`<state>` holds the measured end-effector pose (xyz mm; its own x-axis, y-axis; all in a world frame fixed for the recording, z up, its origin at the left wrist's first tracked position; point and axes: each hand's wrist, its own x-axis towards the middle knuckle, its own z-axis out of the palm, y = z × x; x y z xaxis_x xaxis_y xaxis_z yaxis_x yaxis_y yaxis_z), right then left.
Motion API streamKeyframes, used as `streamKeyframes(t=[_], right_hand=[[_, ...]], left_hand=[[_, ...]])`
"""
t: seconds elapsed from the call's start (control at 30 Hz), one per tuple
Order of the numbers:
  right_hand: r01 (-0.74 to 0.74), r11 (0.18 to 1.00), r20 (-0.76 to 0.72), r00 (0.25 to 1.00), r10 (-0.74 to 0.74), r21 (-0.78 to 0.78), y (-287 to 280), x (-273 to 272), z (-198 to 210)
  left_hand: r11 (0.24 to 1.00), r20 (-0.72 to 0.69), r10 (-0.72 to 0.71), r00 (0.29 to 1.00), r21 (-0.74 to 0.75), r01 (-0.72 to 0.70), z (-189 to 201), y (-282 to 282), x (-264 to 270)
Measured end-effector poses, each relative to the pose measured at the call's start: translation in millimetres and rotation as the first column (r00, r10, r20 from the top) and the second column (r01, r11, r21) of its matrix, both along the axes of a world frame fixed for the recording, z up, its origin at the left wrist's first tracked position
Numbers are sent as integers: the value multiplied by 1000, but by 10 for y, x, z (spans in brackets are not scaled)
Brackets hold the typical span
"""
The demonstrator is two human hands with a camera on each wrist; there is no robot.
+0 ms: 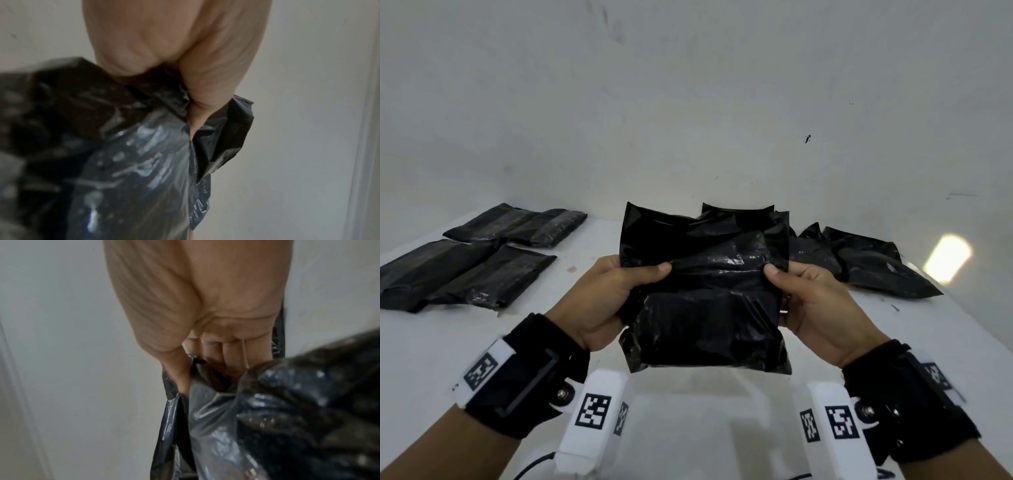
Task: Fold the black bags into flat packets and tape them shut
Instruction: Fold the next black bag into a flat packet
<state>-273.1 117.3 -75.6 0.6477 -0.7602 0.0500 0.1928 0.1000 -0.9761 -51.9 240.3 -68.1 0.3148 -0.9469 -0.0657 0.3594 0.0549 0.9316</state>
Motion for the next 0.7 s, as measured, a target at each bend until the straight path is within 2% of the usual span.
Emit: streamKeyframes(t=[0.1,0.27,0.5,0.7], right_hand=[[-62,998,-50,997,61,-14,22,3,-85],[-49,994,-42,998,53,101,10,33,-145],[-102,986,-56,992,111,134,148,207,-226],[-2,967,-40,999,12,256,183,311,-286]], left_hand=[[1000,-11,18,1000,4,-18,-33,45,45],[999,26,5,1000,38,-6,-72,117,95],[998,35,0,999,57,-2,-138,116,87],[994,38,-26,999,107,22,-239,153,153]])
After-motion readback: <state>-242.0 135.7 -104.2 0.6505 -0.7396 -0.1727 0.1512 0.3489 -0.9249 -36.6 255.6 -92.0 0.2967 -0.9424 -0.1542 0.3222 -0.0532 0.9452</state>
